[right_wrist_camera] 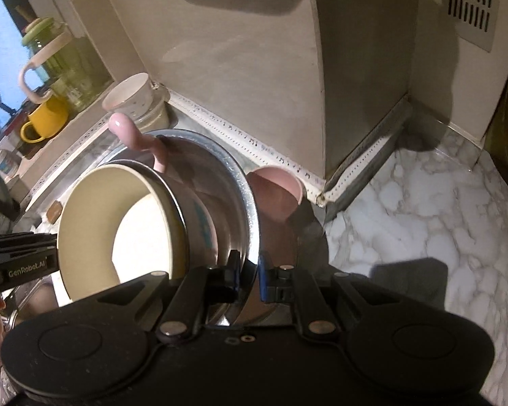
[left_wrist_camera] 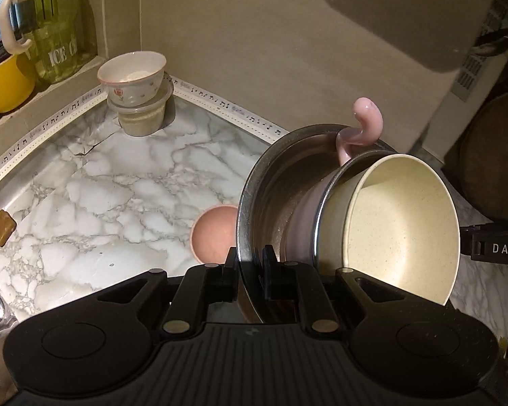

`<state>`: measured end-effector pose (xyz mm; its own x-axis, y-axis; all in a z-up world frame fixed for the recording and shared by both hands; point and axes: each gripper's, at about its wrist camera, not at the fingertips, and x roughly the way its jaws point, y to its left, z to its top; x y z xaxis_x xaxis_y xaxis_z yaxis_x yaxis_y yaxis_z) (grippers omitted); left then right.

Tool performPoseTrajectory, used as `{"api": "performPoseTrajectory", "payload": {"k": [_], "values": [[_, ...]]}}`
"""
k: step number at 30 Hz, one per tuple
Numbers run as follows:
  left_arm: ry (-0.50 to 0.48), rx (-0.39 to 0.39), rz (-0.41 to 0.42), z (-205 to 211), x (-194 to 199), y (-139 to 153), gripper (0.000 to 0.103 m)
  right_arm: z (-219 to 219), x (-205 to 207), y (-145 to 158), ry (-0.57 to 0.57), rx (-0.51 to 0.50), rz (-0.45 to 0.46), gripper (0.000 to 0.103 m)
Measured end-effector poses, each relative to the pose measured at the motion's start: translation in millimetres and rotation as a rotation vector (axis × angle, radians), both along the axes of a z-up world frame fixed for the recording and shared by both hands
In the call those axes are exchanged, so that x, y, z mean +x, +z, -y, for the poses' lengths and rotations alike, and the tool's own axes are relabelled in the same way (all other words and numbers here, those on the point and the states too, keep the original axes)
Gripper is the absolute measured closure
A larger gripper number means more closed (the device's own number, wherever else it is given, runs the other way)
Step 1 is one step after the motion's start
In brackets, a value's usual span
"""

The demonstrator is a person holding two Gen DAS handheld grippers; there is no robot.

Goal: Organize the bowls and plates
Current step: 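Carry the nested stack with both grippers over the pink bear plate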

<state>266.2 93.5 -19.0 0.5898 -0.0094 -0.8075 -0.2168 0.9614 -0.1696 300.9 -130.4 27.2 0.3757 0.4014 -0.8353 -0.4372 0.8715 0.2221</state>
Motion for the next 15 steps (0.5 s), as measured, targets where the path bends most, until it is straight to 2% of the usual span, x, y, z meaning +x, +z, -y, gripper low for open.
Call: {"api": "performPoseTrajectory", "payload": {"k": [15], "values": [[0.003, 0.021, -0.060, 2, 25, -45, 0.091, -6, 31, -45, 0.012, -0.041, -0.069, 0.092]]}}
